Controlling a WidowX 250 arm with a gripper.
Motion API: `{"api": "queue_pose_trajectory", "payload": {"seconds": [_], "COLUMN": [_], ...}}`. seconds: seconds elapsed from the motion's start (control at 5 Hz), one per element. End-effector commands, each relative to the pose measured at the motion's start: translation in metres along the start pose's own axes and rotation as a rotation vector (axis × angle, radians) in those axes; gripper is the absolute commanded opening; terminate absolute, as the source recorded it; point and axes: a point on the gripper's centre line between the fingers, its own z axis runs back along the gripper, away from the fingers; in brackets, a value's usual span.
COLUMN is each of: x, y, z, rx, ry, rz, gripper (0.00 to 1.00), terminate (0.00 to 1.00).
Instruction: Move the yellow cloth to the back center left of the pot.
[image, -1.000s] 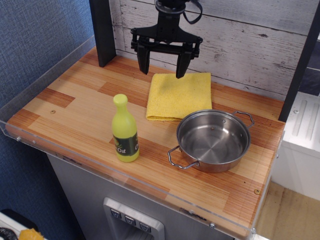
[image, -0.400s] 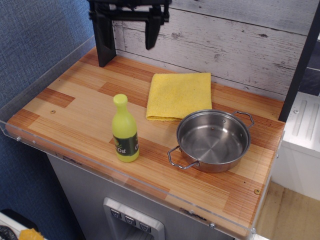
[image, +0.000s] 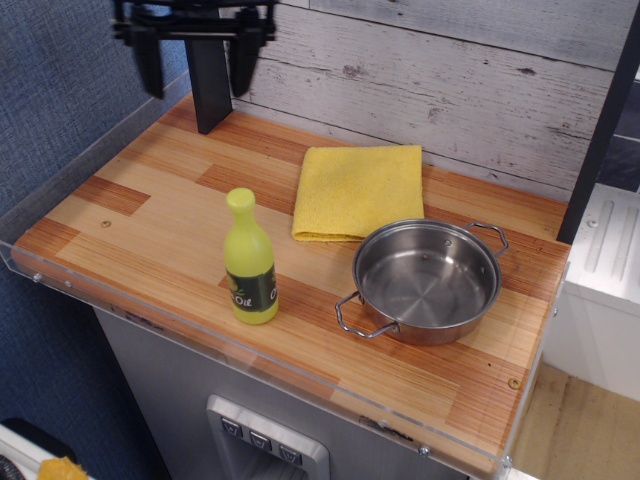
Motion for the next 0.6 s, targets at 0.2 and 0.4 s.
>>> {"api": "queue_pose_trajectory", "payload": {"seconds": [0.2, 0.4], "x": [-0.0033, -0.0033], "y": [0.0391, 0.0391], "z": [0.0161, 0.0161], "rx": [0.006, 0.006], "ry": [-0.049, -0.049], "rz": [0.141, 0.141], "gripper": [1.00, 1.00], "terminate": [0.00, 1.00]}}
